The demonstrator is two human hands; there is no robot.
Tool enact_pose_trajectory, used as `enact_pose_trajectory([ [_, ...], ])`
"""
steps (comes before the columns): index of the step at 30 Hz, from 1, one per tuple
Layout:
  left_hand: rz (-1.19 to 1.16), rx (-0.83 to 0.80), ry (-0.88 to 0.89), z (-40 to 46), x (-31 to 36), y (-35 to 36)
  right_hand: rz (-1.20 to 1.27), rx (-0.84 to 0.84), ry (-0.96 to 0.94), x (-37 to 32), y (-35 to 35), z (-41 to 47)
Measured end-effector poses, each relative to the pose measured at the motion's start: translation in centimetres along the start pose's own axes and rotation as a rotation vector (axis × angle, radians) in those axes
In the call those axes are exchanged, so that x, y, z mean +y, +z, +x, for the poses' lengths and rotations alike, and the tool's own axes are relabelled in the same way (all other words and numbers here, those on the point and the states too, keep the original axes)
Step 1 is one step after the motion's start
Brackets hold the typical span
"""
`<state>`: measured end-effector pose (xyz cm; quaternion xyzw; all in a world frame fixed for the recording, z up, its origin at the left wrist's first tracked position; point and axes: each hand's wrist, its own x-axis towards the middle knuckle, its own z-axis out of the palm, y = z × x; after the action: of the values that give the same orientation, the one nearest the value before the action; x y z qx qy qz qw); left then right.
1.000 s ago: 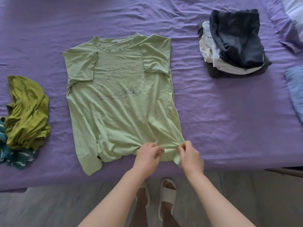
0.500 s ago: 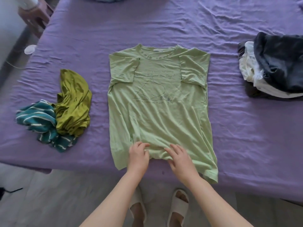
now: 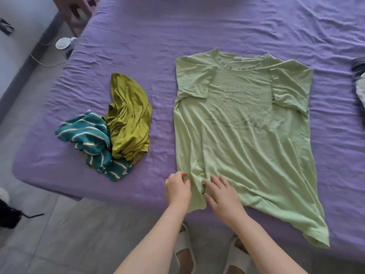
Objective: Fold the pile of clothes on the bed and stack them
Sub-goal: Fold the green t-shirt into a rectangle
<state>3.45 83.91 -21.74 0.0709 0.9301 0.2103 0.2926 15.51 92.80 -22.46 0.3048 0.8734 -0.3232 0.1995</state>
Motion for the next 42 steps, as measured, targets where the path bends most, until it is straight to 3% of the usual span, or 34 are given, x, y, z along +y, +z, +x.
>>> enact_pose_trajectory([
  [3, -0.038, 0.007, -0.088, 0.0, -0.1, 0.5, -0.117, -0.117, 0.216, 1.1, 0.3, 0.4],
  [7, -0.273, -0.009, -0.231, 0.4, -0.9, 0.7, -0.092, -0.13, 0.223, 1.6, 0.4, 0.1],
  [12, -0.463, -0.042, -0.073, -0.3, -2.4, -1.6, 0.06, -0.106, 0.232, 2.0, -0.8, 0.1],
  [16, -0.498, 0.014, 0.128, -1.2, -2.8, -4.6, 0.258, 0.058, 0.186, 1.5, -1.7, -0.8],
  [18, -0.495, 0.005, 0.148, -1.5, -2.4, -5.7, 0.272, 0.108, 0.147, 0.6, -1.8, -1.3],
  [24, -0.708, -0.49, -0.171, -1.6, -3.1, -7.7, 0.14, -0.015, 0.185, -1.5, -1.6, -1.1],
  [28, -0.541, -0.365, -0.17, -1.8, -5.5, -7.5, -0.116, -0.027, 0.179, -0.2, -0.7, -1.5],
  [32, -0.16, -0.134, -0.094, -1.2, -8.1, -7.2, -0.123, -0.13, 0.14, 0.6, 0.6, -2.1],
  [38, 0.177, 0.009, -0.078, -0.6, -9.0, -6.2, -0.127, -0.059, 0.081, 2.1, 1.3, -2.5],
  [40, 0.234, 0.058, 0.028, -0.7, -8.3, -5.2, -0.129, -0.023, 0.063, 2.8, 1.3, -2.9],
  [42, 0.249, 0.001, 0.252, -1.0, -6.9, -4.0, -0.096, 0.061, 0.067, 3.5, 1.4, -3.3],
])
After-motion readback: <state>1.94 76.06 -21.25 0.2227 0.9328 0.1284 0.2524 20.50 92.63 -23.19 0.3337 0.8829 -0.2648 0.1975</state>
